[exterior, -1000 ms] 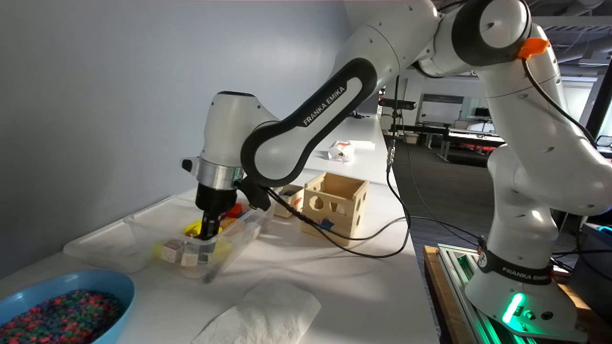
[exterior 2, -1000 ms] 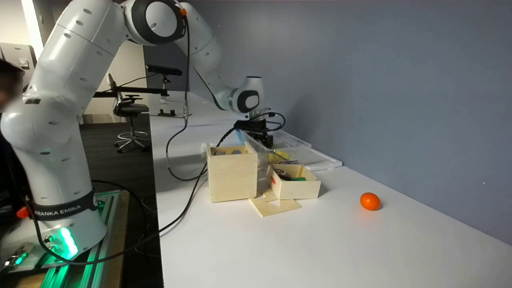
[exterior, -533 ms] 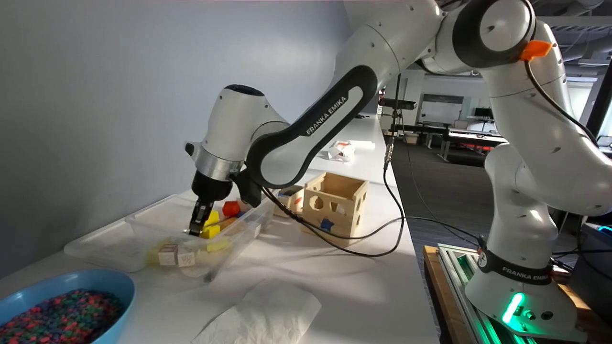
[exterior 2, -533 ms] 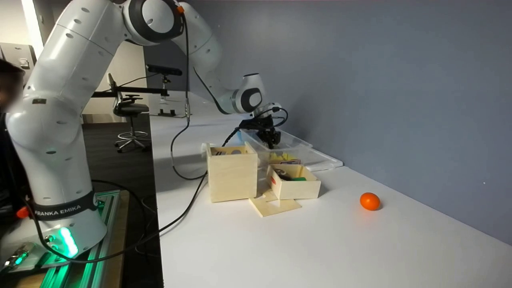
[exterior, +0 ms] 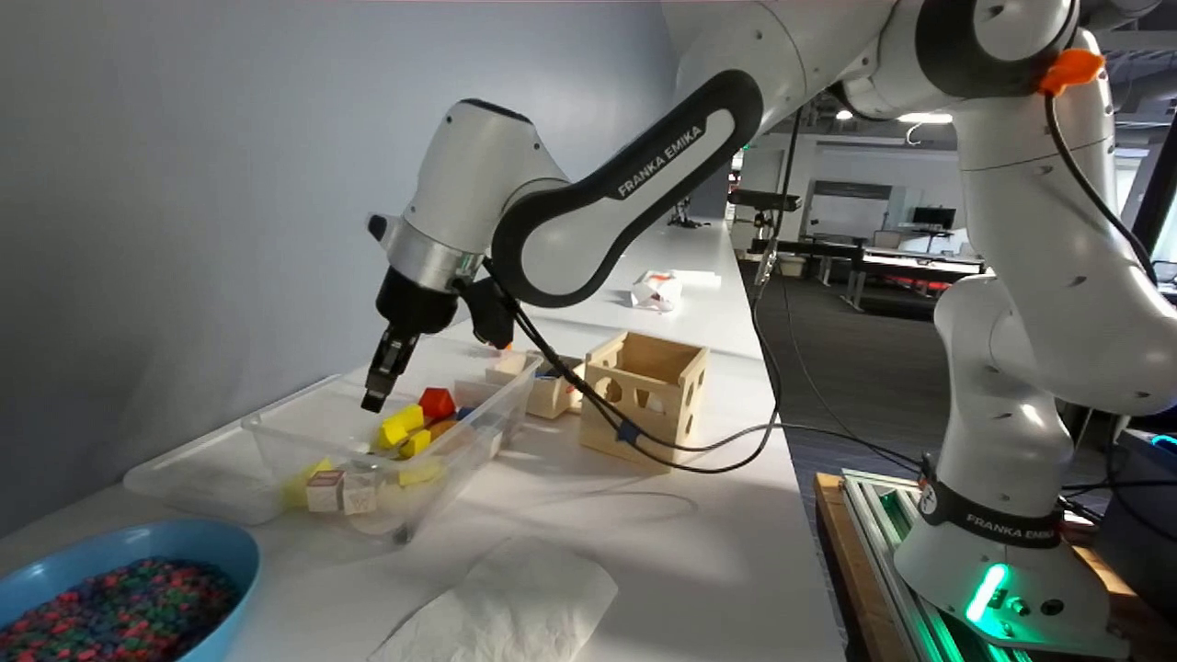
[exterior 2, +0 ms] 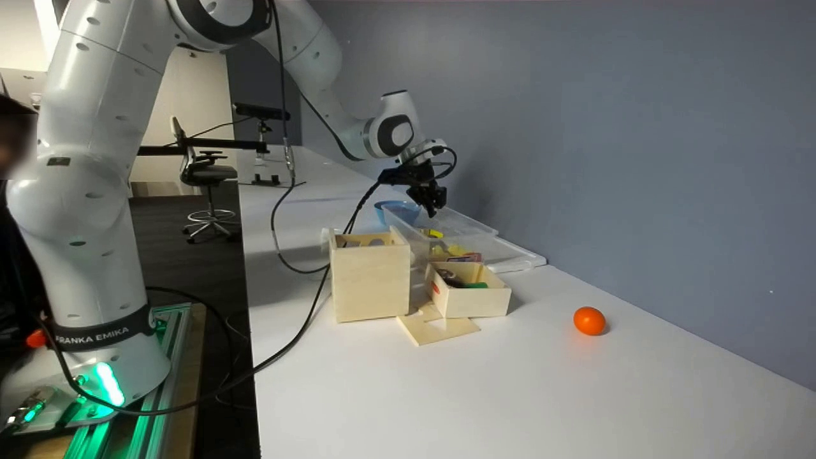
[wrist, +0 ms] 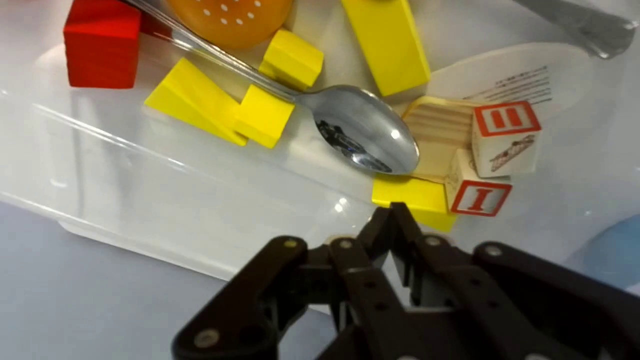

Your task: Take the wooden box out of the container then put the silver spoon in the bowl.

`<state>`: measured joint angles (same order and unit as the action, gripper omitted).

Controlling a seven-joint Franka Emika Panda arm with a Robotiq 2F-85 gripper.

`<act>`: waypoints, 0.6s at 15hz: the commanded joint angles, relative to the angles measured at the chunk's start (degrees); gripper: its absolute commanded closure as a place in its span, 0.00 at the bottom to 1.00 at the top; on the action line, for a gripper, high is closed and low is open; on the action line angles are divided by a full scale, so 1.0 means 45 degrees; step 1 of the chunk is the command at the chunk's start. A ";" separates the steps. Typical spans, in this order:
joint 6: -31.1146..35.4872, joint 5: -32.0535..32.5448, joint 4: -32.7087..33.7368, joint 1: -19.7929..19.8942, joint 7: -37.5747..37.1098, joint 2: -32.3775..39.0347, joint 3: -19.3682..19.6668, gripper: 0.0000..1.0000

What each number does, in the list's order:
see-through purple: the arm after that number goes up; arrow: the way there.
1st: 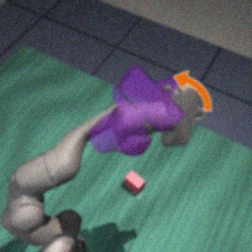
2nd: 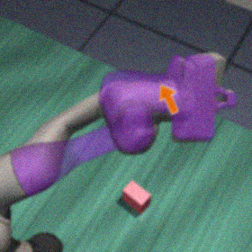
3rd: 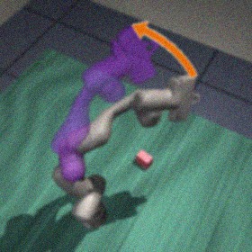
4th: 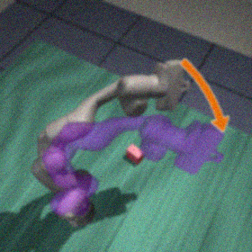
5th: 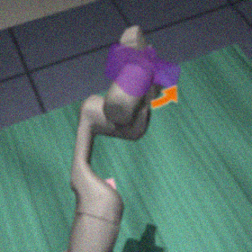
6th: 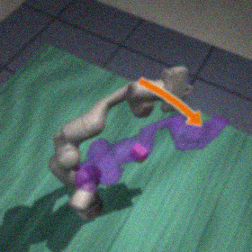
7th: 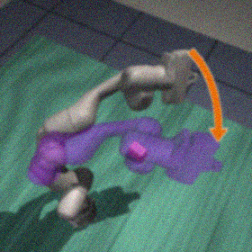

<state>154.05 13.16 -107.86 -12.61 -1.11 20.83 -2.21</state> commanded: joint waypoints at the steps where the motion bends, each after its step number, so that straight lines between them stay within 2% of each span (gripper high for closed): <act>1: -0.1277 -0.0820 -0.0616 0.0599 0.1278 -0.0839 -0.0789 0.99; 2: -0.1677 -0.0989 -0.0488 0.0691 0.1502 -0.0683 -0.0920 0.99; 3: -0.1920 -0.0944 -0.0361 0.0688 0.1524 -0.0457 -0.0920 0.80; 4: -0.2031 -0.0633 -0.0227 0.0568 0.1234 -0.0218 -0.0779 0.68; 9: -0.1658 -0.0587 0.0220 0.0551 0.1234 0.0788 -0.0743 0.35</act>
<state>145.90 10.51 -108.98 -10.53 3.57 21.76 -5.24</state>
